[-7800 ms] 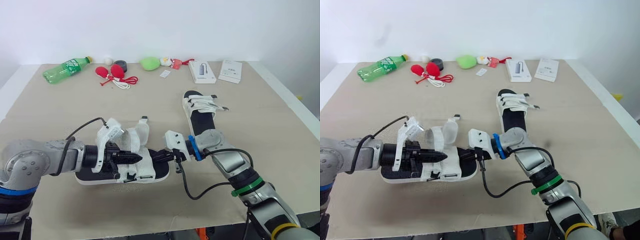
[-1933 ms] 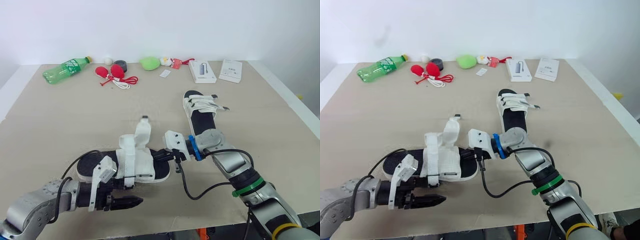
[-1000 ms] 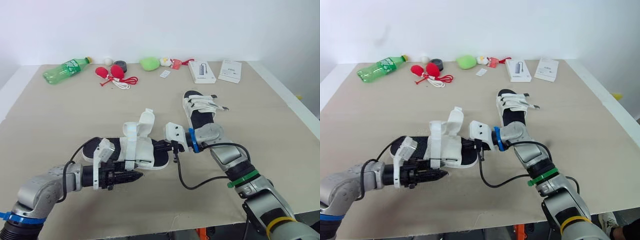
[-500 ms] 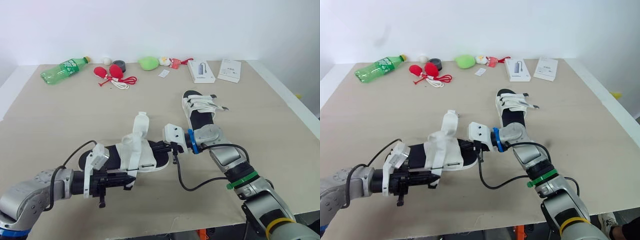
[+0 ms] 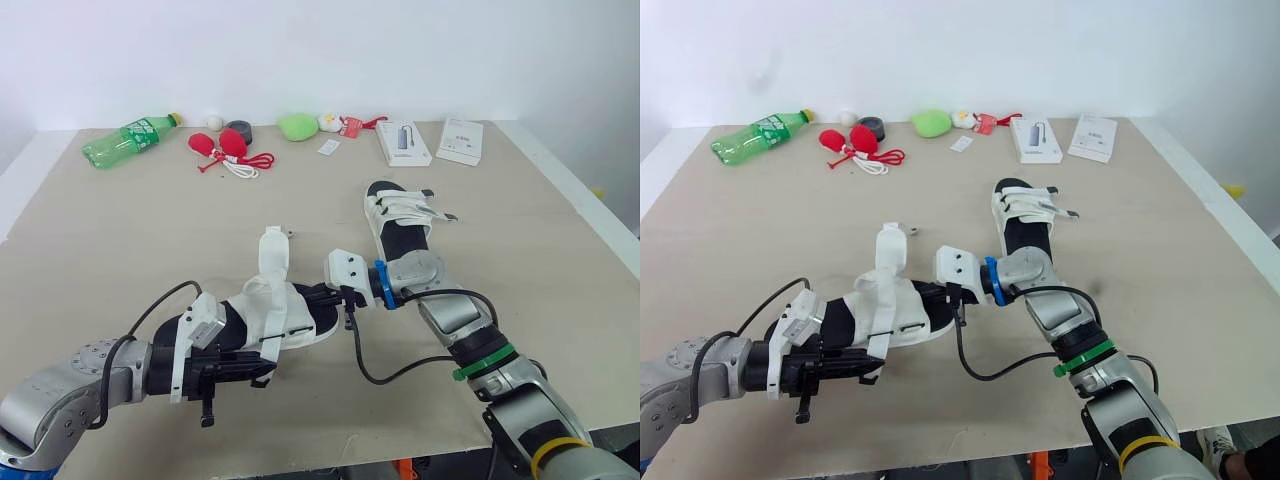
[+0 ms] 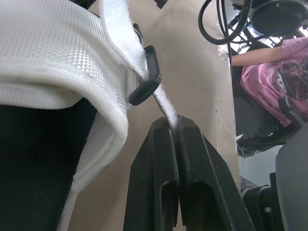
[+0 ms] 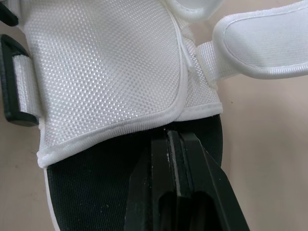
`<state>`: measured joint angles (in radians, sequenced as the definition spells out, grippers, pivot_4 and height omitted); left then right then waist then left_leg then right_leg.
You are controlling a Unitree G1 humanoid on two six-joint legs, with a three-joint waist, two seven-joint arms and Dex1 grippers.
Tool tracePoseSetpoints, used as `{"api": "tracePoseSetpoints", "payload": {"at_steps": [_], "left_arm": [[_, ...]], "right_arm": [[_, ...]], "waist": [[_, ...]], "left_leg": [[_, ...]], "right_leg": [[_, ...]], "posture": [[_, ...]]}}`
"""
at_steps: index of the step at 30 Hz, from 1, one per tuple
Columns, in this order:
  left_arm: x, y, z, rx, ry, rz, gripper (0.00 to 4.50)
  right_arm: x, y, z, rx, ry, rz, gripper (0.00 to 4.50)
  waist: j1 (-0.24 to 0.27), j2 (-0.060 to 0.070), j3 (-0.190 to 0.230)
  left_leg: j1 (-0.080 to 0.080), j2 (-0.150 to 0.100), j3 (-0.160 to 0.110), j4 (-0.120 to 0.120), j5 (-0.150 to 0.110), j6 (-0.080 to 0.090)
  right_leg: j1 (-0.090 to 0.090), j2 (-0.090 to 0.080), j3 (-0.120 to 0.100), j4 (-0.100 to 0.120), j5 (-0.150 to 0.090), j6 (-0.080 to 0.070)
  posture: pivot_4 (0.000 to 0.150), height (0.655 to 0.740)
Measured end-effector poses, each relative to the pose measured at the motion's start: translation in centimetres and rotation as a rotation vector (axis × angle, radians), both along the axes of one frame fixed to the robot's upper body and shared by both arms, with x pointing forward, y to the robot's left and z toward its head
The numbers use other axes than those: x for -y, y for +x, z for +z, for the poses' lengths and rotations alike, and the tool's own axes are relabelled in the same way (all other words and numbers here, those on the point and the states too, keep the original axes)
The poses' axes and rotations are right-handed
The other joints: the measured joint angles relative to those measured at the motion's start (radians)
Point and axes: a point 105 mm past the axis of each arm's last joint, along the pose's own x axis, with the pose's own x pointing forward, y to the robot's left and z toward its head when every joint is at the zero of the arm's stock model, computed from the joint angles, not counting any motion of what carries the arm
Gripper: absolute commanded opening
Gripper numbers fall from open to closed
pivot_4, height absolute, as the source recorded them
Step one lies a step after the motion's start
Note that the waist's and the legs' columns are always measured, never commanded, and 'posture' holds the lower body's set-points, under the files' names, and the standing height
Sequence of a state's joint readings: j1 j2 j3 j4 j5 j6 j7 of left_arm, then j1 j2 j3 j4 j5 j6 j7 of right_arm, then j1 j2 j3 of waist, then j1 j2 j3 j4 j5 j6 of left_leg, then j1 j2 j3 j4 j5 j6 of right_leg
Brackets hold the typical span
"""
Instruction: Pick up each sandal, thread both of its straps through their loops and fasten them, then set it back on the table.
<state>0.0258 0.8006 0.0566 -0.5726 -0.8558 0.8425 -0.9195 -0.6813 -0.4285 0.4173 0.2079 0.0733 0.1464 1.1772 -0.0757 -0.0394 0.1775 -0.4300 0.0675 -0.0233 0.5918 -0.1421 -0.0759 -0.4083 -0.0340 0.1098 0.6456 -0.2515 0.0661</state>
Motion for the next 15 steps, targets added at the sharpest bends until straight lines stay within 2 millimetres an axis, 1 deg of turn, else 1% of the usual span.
{"api": "tracePoseSetpoints", "payload": {"at_steps": [3,5,8,12,15], "left_arm": [[-0.3,0.7,0.2,0.053,0.024,0.016,0.05],[-0.8,1.9,0.5,0.109,0.046,0.043,0.05],[-1.2,2.8,0.8,0.145,0.056,0.068,0.05],[-1.1,3.2,1.2,0.181,0.044,0.07,0.05],[-1.1,3.0,1.1,0.176,0.045,0.066,0.05]], "right_arm": [[0.0,0.0,0.0,0.0,0.0,-0.001,0.0],[0.0,0.1,0.0,0.001,0.001,-0.005,0.0],[0.1,0.1,0.0,0.001,0.001,-0.009,0.0],[0.1,0.1,0.1,0.003,0.002,-0.008,0.0],[0.1,0.1,0.1,0.003,0.001,-0.008,0.0]], "waist": [[0.0,0.0,0.0],[0.0,0.0,0.0],[0.003,0.0,0.0],[0.003,0.0,0.0],[0.004,0.0,0.0]], "left_leg": [[0.0,0.0,0.0,0.0,0.0,0.0],[0.0,0.0,0.0,0.0,0.0,0.0],[0.0,0.0,0.0,0.001,0.0,0.0],[-0.001,0.0,0.0,0.001,0.0,0.0],[-0.001,0.0,0.0,0.001,0.0,0.0]], "right_leg": [[0.0,0.0,0.0,0.0,0.0,0.0],[0.0,0.0,0.0,0.0,0.0,0.0],[0.0,0.0,0.0,0.0,0.0,0.0],[0.002,0.0,0.0,0.0,0.001,0.001],[0.002,0.0,0.0,0.001,0.001,0.001]], "posture": [[0.15,0.74],[0.15,0.74],[0.15,0.74],[0.15,0.74],[0.15,0.74]]}}
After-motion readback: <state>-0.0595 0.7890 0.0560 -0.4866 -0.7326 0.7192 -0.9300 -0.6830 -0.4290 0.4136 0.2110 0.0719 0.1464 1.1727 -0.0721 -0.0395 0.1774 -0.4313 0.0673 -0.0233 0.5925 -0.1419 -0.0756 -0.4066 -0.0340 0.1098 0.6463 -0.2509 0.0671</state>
